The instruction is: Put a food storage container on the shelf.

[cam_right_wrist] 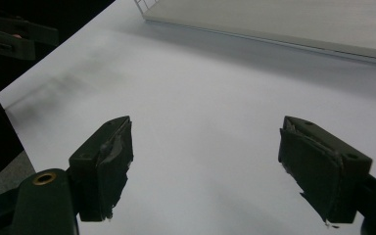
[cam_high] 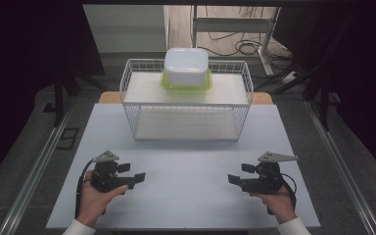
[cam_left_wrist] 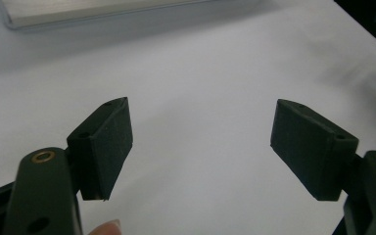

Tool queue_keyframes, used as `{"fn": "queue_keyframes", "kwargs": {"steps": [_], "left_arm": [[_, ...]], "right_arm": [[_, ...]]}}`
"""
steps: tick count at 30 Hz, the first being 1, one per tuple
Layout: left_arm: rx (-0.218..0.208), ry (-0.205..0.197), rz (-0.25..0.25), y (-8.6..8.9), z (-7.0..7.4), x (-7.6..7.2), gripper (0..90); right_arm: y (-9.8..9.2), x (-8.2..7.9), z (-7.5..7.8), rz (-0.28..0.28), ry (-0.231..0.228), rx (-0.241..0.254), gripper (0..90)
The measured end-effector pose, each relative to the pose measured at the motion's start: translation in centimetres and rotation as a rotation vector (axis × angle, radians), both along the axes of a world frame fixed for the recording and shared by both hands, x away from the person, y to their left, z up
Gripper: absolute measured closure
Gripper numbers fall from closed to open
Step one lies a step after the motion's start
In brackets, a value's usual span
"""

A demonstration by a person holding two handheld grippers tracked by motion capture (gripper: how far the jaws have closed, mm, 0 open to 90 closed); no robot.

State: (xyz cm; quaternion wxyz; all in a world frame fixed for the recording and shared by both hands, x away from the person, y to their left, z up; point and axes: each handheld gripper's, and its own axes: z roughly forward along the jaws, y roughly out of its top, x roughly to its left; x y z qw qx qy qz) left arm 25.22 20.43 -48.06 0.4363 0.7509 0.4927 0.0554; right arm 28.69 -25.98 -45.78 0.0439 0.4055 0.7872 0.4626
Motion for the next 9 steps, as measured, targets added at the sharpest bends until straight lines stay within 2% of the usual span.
{"fn": "queue_keyframes", "kwargs": {"steps": [2, 5, 9], "left_arm": [[0.011, 0.005, 0.0, 0.03, -0.22, -0.01, 23.2], [0.0, 0.004, -0.017, -0.11, -0.32, 0.05, 22.8], [0.02, -0.002, -0.015, -0.06, -0.55, 0.35, 21.0]], "right_arm": [[0.03, 0.0, 0.06, 0.009, -0.01, 0.005, 20.0], [0.26, 0.1, 0.26, 0.014, -0.029, 0.0, 18.2], [0.18, 0.14, 0.04, 0.007, -0.05, -0.012, 15.6]]}}
